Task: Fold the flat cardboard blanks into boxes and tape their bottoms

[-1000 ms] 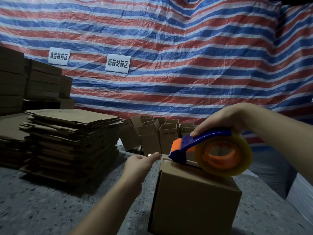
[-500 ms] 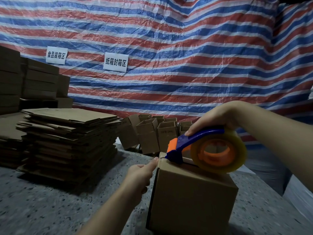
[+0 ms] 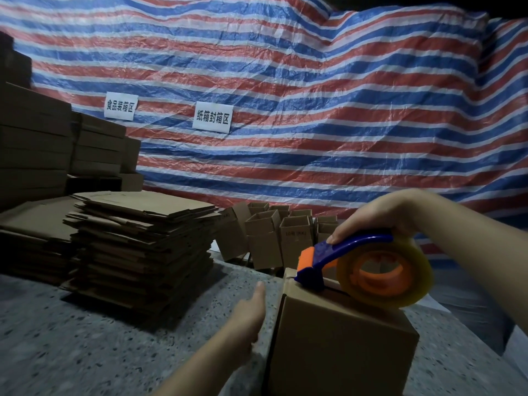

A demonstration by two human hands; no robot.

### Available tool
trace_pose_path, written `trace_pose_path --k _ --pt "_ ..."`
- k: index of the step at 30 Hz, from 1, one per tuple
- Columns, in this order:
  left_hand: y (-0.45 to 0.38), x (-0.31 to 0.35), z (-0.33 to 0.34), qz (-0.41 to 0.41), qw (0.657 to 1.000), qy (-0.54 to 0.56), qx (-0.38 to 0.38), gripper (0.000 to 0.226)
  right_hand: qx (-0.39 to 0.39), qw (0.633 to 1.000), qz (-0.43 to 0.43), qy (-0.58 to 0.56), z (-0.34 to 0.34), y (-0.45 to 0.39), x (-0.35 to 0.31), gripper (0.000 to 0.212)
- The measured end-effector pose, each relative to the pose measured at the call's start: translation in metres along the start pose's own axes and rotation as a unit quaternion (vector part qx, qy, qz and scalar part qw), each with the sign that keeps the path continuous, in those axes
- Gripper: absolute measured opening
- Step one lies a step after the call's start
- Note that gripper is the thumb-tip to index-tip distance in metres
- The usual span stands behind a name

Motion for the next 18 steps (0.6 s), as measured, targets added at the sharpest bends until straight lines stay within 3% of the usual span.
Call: trace_pose_path --k 3,5,8,10,14,18 --pt "0.01 0.025 -0.019 0.23 0.967 -0.023 0.112 0.036 -0.002 1.0 0.001 0.003 0.0 0.001 -0.001 0.074" --pt "0.02 0.039 -0.014 0.338 0.932 -0.101 0.083 0.034 -0.003 1.0 -0.002 0.002 0.0 0.0 -0.002 0.074" --pt "0.029 0.049 0.012 0.379 0.885 -0.271 -0.006 0.052 -0.005 1.0 -0.002 0.001 -0.001 -0.001 -0.002 0.073" --pt "0.033 0.053 0.02 0.399 0.86 -0.317 -0.027 0.054 -0.003 1.0 0.002 0.002 0.0 -0.001 -0.001 0.074" --pt "0.034 0.053 0.019 0.436 0.817 -0.377 0.017 0.053 0.0 1.0 0.006 0.007 -0.003 -0.004 0.0 0.074" --pt "0.035 0.054 0.019 0.445 0.802 -0.397 0.039 0.064 0.002 1.0 0.013 0.001 -0.007 -0.002 0.004 0.075"
Point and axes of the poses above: each hand's wrist, its own y-axis away from the middle knuckle, its own z-axis out of the palm, x = y × z, the point moved 6 cm from there along -y, towards the middle knuckle, and after that the axes turned 7 degrees about y, right-handed, at the moved point
